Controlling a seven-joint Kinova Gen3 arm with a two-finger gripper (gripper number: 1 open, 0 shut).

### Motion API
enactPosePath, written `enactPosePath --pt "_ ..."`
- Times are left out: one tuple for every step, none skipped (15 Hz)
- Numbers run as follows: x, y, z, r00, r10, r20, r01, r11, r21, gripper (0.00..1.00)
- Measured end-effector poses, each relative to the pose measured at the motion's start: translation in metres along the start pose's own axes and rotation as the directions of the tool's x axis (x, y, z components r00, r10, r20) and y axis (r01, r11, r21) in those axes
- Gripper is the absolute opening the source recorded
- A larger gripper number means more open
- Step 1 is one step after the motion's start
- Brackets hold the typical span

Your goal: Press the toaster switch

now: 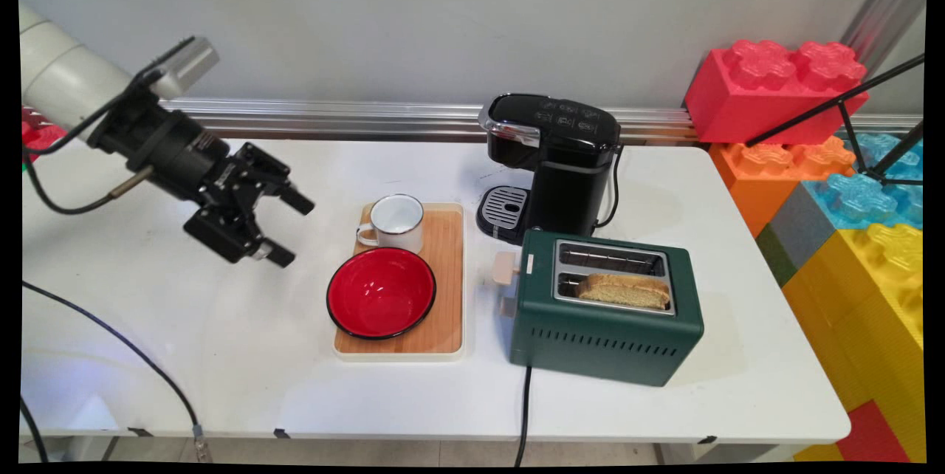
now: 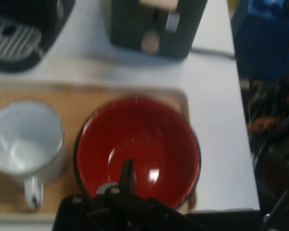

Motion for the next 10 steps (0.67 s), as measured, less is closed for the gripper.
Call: enactPosePath --pt "0.007 0.000 0.001 0.999 0.006 -0.031 -0.006 1.000 -0.004 1.00" --pt "0.012 0.000 0.002 0.999 0.014 -0.052 -0.014 1.000 -0.007 1.00" --pt "0.015 0.000 0.002 0.998 0.019 -0.065 -0.020 1.000 -0.009 1.00" --pt "0.018 -0.001 0.003 0.997 0.027 -0.078 -0.028 1.000 -0.013 1.00" --pt "0.021 -0.001 0.003 0.995 0.034 -0.090 -0.036 0.999 -0.016 1.00" --pt "0.023 -0.001 0.004 0.994 0.044 -0.099 -0.046 0.999 -0.021 1.00" --pt "0.026 -0.002 0.005 0.993 0.056 -0.107 -0.059 0.998 -0.025 1.00" --pt "0.027 -0.002 0.006 0.991 0.066 -0.112 -0.070 0.997 -0.028 1.00" --pt "0.029 -0.003 0.006 0.990 0.080 -0.116 -0.084 0.996 -0.030 1.00" --pt "0.030 -0.004 0.007 0.989 0.088 -0.118 -0.092 0.995 -0.030 1.00"
